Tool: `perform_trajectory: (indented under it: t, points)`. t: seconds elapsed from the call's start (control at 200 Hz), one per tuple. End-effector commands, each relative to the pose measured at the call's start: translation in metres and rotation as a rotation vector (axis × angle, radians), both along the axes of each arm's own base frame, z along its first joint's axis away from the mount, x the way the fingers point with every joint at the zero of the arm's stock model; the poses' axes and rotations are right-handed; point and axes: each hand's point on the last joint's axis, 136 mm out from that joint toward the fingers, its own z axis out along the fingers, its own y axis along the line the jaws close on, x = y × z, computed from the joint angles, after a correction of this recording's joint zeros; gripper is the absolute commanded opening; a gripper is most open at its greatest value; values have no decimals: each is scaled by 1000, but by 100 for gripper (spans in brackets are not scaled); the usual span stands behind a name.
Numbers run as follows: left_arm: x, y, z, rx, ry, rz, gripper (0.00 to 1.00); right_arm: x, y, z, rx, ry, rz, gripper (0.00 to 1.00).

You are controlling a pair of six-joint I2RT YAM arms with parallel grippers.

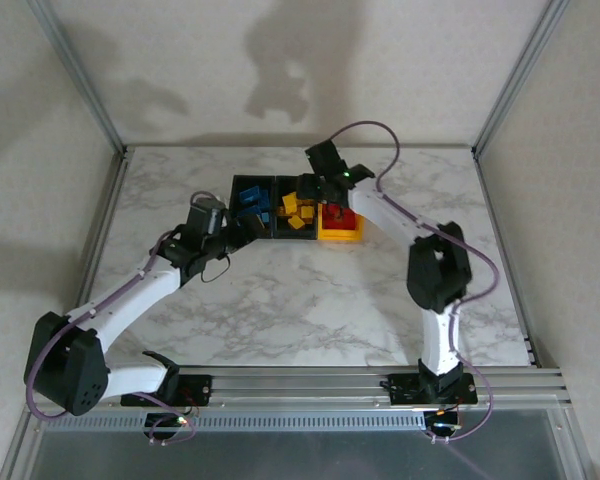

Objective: Sort the legos into containers by color
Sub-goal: Reset both arms

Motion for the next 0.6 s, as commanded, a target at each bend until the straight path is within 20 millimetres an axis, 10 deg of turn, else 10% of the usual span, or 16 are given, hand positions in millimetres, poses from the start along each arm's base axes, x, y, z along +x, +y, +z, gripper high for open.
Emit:
perform_trajectory:
  t: [0.0,0.085,0.12,0.34,0.596]
  points:
    - [17,26,22,105,-76,84,83,-4,-25,50,38,-166,-32,80]
    - [24,36,33,142,-127,120,91,-16,-47,55,42,-197,-51,82]
    - [27,42,36,162,-144,136,92,-21,-58,54,30,-205,-69,99]
    - [30,87,71,326,-282,272,100,-46,-127,57,-21,-316,-205,99]
    - [-12,164,100,538,-559,590,100,-85,-221,75,-254,-656,-441,99]
